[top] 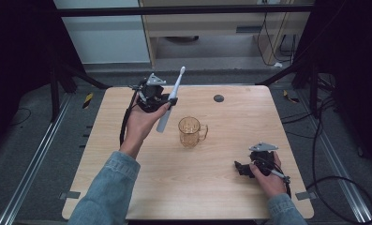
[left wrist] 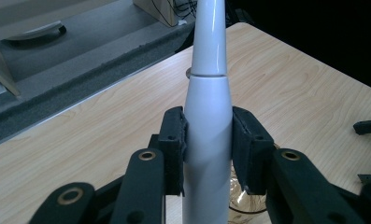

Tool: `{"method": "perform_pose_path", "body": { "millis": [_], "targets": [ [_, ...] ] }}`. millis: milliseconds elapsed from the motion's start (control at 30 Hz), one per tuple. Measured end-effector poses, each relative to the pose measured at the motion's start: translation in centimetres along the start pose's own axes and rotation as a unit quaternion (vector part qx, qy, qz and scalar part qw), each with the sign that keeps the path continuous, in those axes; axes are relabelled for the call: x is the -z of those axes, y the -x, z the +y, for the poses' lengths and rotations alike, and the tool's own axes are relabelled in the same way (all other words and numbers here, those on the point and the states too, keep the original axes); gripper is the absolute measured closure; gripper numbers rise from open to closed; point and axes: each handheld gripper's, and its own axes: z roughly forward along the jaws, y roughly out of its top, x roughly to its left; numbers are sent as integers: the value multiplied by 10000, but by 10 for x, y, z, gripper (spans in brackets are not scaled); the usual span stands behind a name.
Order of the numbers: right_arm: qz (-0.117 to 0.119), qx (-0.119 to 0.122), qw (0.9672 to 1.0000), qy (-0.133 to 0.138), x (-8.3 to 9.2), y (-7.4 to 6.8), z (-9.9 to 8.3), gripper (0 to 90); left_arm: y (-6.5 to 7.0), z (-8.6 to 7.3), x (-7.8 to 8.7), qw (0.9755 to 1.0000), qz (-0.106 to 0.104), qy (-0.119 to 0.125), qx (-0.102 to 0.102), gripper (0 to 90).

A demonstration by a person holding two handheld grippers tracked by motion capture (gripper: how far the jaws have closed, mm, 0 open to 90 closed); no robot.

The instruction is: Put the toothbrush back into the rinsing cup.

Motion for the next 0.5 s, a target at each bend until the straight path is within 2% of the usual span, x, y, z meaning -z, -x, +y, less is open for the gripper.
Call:
{"method": "perform_pose_path", "body": {
  "millis": [500],
  "targets": [
    [3, 2, 10000, 8, 0, 0, 0, 3, 8, 6, -2, 9999, 9, 108, -73, 668]
  ]
}}
